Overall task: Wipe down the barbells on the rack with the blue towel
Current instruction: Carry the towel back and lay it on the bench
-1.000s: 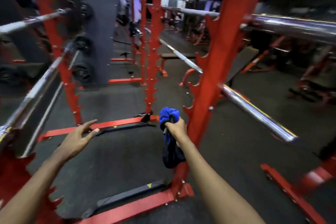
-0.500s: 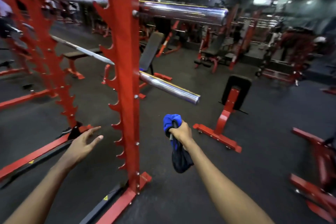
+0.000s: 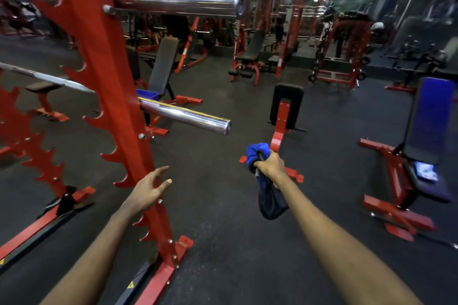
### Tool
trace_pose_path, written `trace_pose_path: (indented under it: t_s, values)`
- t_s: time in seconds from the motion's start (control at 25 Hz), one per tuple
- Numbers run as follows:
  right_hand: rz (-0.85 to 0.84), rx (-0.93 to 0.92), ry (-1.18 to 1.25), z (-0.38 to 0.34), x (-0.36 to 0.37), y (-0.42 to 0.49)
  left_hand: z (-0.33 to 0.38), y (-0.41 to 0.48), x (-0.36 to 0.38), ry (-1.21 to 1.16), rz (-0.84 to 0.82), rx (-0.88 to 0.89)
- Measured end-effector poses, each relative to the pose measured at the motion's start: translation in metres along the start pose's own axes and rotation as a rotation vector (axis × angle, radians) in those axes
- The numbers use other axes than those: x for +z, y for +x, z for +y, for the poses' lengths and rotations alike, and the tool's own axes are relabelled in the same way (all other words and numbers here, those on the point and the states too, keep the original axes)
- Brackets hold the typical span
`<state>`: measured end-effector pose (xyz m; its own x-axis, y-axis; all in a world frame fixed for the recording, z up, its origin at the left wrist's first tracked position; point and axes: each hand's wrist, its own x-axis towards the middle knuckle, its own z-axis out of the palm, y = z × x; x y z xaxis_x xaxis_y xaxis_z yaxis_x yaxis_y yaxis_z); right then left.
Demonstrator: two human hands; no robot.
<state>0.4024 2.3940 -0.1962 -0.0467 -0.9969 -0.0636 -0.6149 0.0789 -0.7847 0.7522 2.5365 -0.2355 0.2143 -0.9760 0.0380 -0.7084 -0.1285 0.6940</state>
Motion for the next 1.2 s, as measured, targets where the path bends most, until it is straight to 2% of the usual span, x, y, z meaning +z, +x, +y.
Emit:
trace_pose_path:
  t_s: [0.2, 0.56, 0.64, 0.8, 0.96, 1.2]
  values:
    - [-0.004, -0.106, -0.152, 0.024, -0.033, 0.054, 0.037, 0.049, 0.048, -0.006, -0.03, 0.029]
    - [-0.067, -0.19, -0.176, 0.071, -0.092, 0.197, 0.105, 0.141, 0.128, 0.0, 0.076, -0.042]
    - [-0.1, -0.185, -0.188, 0.08, -0.095, 0.23, 0.117, 0.156, 0.143, -0.03, 0.11, -0.076]
    - [-0.15, -0.19, -0.217, 0.111, -0.071, 0.315, 0.134, 0.188, 0.169, 0.034, 0.124, -0.039]
    - [-0.191, -0.191, -0.241, 0.096, -0.068, 0.345, 0.131, 0.234, 0.178, 0.079, 0.175, -0.122]
    - [-0.23, -0.238, -0.232, 0.05, -0.039, 0.439, 0.108, 0.324, 0.17, 0.062, 0.226, -0.202]
